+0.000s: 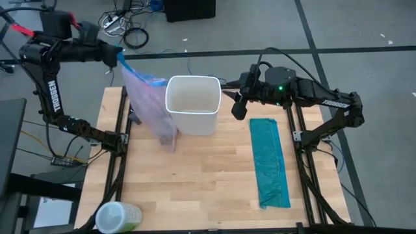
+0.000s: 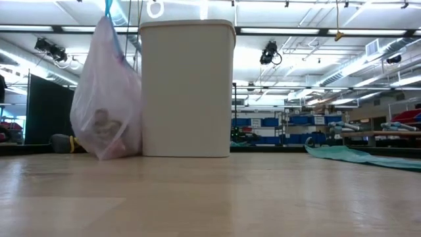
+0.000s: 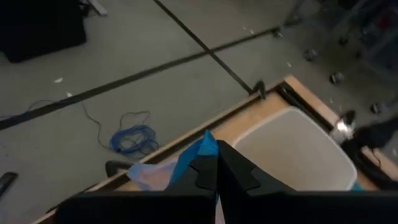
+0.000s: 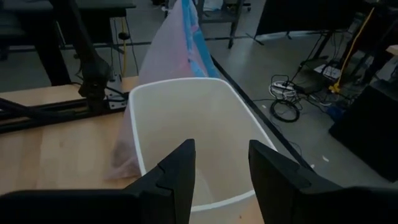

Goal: Place trash/remove bag and relplace
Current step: Remove the trash bag from the white trash bin

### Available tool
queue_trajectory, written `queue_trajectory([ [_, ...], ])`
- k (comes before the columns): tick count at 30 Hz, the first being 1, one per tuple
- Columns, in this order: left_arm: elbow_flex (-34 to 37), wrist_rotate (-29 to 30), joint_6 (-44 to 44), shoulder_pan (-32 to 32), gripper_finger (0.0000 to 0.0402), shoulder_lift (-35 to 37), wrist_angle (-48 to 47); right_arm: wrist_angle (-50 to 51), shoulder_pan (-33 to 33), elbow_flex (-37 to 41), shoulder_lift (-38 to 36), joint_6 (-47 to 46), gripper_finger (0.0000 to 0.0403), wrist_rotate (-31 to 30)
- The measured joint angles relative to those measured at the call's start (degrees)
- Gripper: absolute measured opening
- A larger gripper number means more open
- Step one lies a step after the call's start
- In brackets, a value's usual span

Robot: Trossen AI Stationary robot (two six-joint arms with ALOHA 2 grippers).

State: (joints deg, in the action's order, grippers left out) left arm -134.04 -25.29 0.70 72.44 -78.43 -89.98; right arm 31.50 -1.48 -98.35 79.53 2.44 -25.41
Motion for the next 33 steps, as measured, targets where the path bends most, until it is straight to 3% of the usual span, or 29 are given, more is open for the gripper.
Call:
queue_trajectory([
  [7,2.29,-0.04,6.34,-4.94,0.0044,0.59,-0.06,0.59,0.12,0.00,0.00,0.00,0.0144,-0.02],
  [16,14.22,9.15,13.92,-13.09,0.0153,2.16,-0.04,8.28,1.26,0.00,0.00,0.00,0.0210,-0.06],
  [21,24.88,29.21,14.08,-19.68,0.0192,2.15,-0.09,11.81,1.49,0.00,0.00,0.02,0.0240,-0.07],
  [27,36.18,50.27,10.10,-22.97,0.0191,2.12,0.50,13.63,1.39,0.00,0.00,0.30,0.0240,-0.06],
  [29,39.96,51.09,8.58,-23.23,0.0188,2.01,1.73,13.86,1.06,0.00,0.00,0.92,0.0236,-0.04],
  [33,50.04,40.33,6.04,-23.26,0.0186,1.87,4.73,14.83,0.39,0.00,0.02,1.70,0.0230,-0.06],
])
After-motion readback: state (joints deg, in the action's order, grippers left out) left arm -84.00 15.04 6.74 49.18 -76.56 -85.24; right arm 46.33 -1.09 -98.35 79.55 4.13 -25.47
